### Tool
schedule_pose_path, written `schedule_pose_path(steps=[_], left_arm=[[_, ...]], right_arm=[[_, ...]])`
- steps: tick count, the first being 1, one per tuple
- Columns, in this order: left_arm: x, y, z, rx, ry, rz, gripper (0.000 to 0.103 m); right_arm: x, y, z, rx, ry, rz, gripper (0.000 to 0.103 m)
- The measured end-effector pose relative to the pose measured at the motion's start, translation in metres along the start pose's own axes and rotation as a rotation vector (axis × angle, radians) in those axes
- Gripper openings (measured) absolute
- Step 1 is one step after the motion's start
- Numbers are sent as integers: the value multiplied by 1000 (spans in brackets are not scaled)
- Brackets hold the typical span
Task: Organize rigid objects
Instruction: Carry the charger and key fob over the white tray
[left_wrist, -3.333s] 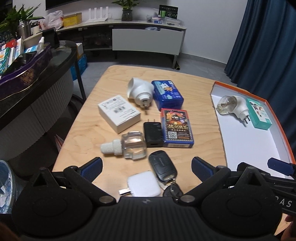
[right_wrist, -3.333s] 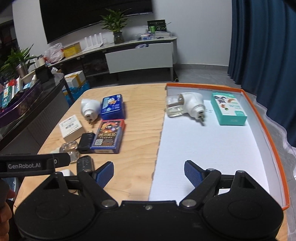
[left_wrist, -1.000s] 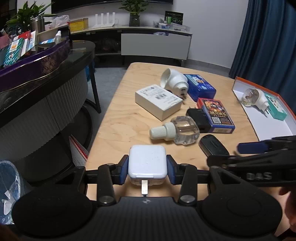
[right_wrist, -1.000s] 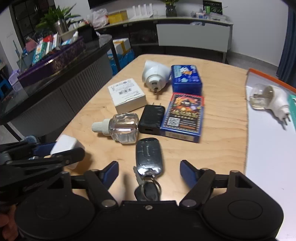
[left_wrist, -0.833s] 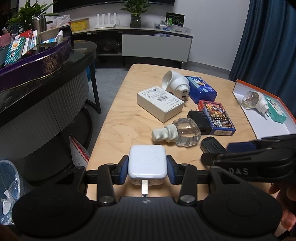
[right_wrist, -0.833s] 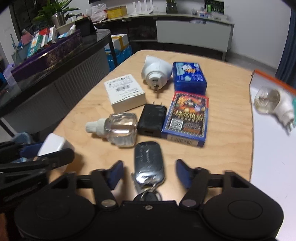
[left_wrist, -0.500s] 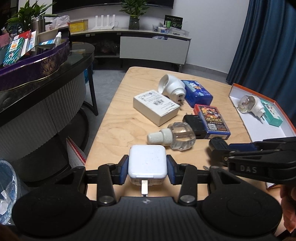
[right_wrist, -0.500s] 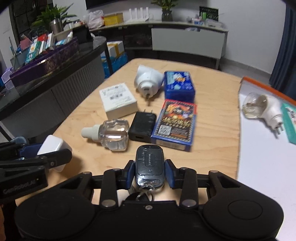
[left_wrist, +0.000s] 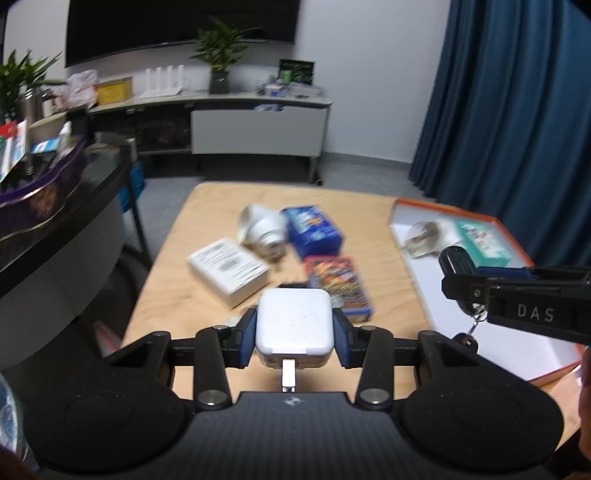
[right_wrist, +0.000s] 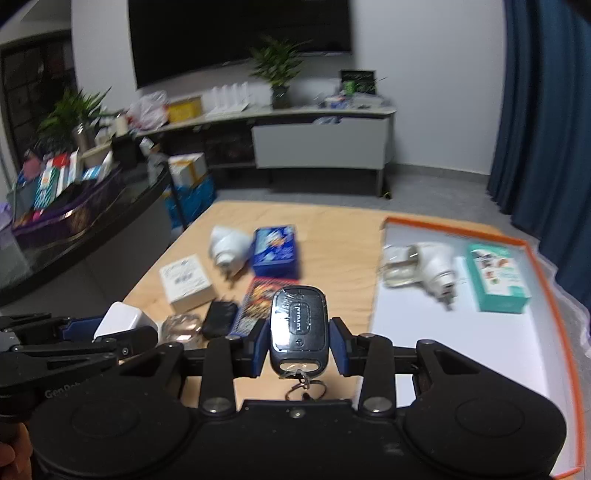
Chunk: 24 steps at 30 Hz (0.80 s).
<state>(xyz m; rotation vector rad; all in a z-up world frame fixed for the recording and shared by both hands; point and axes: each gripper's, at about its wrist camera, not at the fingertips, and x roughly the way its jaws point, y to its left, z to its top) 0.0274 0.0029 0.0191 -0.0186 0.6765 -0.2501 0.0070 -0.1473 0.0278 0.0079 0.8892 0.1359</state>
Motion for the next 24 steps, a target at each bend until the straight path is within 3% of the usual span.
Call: schedule_pose_path(steps=[12, 24], left_arm=[[7, -83, 38, 117, -21, -140, 43], [32, -126, 52, 151, 14, -209, 43]], right_arm=[[-48, -67, 18, 107, -101, -108, 44], [-60, -122, 16, 168, -85, -202, 44]])
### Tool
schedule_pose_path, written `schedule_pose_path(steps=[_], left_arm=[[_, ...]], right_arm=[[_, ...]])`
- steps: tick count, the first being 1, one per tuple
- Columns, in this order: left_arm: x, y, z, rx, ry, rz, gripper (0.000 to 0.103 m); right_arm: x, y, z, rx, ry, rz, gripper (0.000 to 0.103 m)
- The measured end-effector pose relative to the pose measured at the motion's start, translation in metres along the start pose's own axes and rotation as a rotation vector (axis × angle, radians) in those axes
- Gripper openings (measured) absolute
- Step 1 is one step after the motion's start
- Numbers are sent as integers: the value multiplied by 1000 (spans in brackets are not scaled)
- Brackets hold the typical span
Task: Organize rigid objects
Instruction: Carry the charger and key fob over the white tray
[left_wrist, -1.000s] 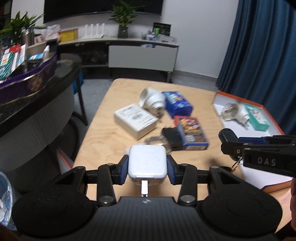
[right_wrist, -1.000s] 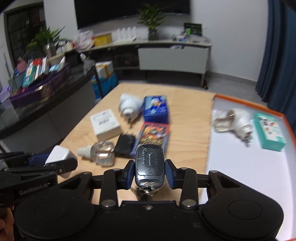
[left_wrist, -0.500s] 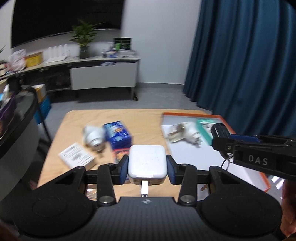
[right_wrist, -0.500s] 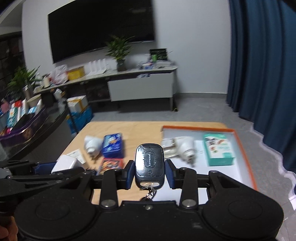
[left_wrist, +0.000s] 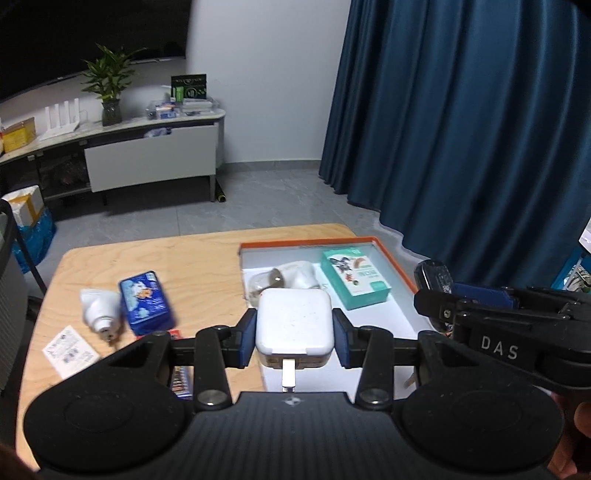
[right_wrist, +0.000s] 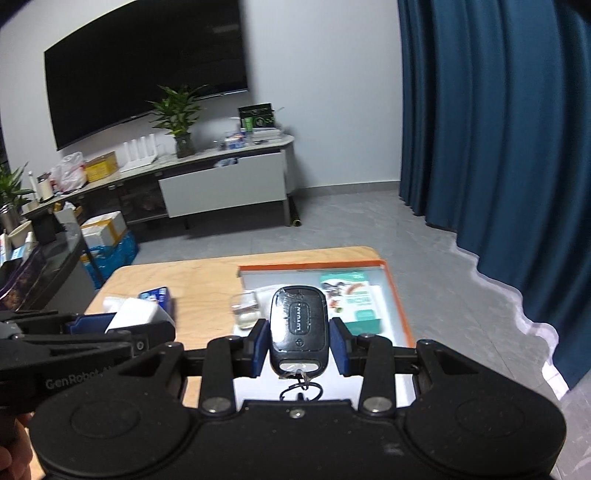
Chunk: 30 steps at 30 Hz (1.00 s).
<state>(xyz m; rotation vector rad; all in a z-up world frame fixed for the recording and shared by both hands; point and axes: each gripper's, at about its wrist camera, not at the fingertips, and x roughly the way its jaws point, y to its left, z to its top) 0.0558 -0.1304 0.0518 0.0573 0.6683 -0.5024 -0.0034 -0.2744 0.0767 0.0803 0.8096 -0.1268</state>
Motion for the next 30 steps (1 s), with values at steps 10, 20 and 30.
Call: schedule_pose_path(steps=[10, 20, 30], left_arm=[[18, -22, 8, 26, 62, -33, 43], [23, -19, 9, 31, 30, -3, 43], [30, -16, 11, 1, 35, 10, 43]], right_arm=[[15, -20, 6, -5, 76, -28, 44], [30, -34, -1, -10, 75, -17, 44], [53, -33, -1, -11, 108, 18, 44]])
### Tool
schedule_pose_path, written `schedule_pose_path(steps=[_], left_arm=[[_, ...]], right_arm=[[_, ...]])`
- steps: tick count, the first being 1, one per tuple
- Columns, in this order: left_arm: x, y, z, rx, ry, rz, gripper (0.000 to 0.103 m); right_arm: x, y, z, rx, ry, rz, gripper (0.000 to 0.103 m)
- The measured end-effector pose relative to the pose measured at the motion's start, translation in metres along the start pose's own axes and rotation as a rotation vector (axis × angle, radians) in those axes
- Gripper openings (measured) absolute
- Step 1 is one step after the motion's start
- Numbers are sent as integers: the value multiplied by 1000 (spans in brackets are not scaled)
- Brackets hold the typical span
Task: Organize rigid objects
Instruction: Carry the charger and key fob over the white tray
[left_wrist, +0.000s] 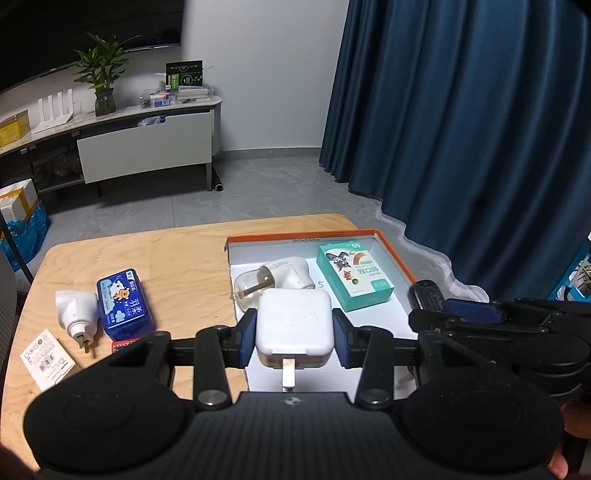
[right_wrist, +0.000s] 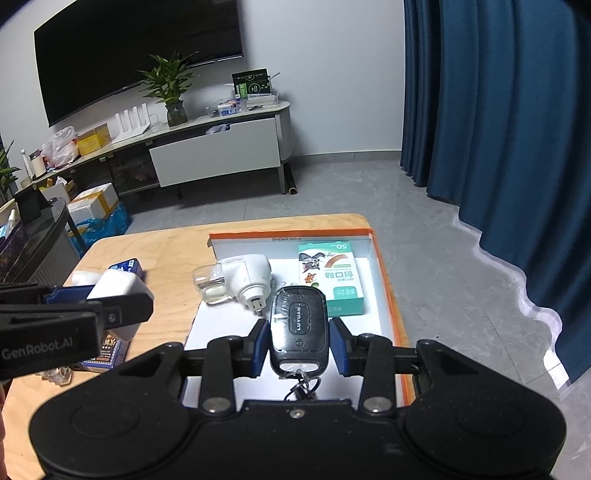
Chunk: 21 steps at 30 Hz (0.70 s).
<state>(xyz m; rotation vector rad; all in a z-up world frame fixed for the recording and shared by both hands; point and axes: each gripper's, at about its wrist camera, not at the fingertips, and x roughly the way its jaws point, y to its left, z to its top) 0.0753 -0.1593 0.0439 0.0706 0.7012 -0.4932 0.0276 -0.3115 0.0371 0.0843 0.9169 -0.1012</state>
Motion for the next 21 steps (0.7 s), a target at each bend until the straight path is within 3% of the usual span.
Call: schedule_pose_path(steps=[21], left_arm=[[14, -4, -7, 12, 37, 8, 43]], right_arm=[[15, -6, 4, -23, 32, 17, 44]])
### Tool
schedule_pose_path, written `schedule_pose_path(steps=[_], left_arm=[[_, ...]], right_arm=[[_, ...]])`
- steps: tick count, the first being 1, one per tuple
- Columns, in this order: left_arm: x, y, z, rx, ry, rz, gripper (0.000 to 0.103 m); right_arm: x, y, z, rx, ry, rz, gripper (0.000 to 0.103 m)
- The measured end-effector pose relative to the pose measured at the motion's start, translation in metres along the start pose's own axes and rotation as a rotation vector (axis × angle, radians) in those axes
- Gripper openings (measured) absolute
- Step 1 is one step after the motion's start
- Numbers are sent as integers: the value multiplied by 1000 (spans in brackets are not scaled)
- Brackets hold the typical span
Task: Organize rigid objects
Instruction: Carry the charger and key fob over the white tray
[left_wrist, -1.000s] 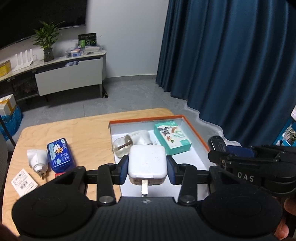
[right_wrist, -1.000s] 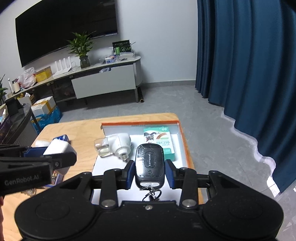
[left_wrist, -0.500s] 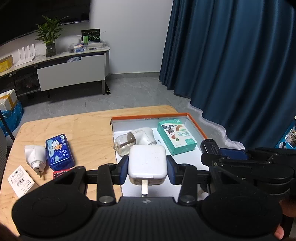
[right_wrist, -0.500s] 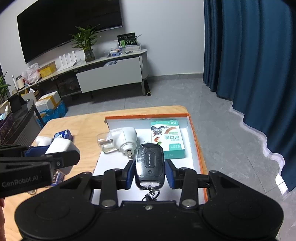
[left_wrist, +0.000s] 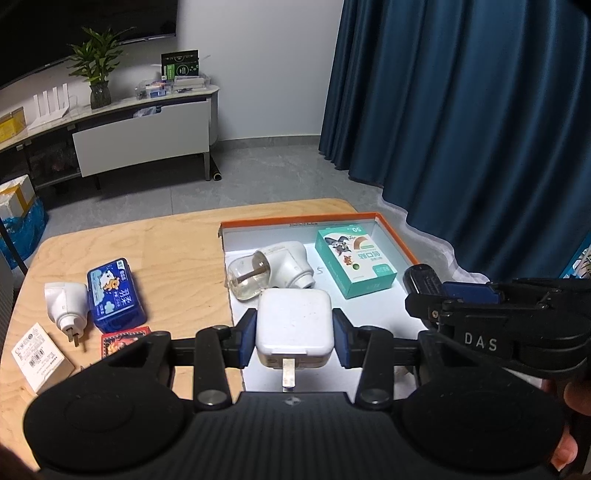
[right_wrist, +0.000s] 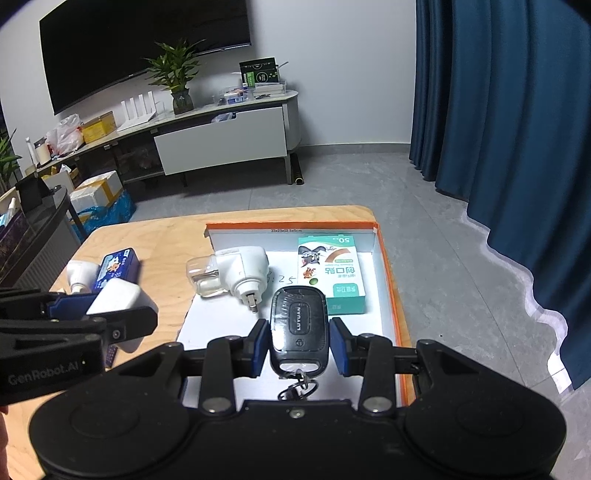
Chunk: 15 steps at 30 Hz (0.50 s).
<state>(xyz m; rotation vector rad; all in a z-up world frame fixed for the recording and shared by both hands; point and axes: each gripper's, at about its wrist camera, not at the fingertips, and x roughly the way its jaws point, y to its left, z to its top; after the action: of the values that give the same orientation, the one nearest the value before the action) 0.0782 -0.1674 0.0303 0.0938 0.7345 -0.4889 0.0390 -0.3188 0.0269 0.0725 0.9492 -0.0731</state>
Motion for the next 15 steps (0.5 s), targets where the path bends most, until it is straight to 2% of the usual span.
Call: schedule_pose_path(steps=[15], left_arm=[[-4, -9, -3, 5, -12, 1, 43]], right_arm=[[-17, -5, -2, 33, -28, -8, 44]])
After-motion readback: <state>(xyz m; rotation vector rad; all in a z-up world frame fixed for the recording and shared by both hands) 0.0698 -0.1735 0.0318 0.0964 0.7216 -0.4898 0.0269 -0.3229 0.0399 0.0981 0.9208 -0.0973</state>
